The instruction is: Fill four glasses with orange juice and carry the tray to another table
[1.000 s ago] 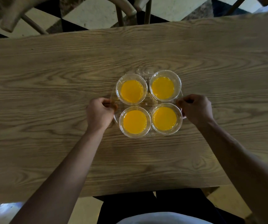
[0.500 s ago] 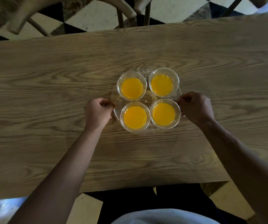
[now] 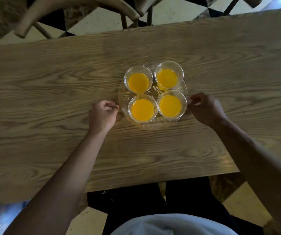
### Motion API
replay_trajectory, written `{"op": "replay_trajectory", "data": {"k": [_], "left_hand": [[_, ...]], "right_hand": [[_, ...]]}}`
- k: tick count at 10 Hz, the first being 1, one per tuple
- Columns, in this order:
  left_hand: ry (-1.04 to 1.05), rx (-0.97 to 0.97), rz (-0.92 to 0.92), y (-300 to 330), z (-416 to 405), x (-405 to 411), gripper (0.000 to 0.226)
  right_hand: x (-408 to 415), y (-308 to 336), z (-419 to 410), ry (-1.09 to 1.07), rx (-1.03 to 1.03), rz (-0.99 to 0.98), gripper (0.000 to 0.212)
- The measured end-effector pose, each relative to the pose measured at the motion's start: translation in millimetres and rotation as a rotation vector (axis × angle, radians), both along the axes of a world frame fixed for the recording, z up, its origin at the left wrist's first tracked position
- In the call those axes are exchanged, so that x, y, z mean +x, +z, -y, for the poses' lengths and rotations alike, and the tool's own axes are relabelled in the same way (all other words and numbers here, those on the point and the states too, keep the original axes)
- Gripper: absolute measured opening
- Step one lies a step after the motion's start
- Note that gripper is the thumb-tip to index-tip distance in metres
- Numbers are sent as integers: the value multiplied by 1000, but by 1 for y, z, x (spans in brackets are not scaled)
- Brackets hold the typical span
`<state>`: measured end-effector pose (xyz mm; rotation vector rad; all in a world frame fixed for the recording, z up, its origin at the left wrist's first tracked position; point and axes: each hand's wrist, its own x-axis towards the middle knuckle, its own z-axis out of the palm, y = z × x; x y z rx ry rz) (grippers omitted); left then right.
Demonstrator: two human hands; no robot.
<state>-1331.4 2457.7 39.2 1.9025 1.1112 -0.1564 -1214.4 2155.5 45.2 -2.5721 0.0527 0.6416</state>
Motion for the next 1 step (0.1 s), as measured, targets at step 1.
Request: {"op": "replay_trajectory", "data": {"k": [1], "left_hand": [[-42, 29, 10, -2, 2, -9, 18]], "right_hand": [[-8, 2, 4, 51, -18, -1, 45]]}}
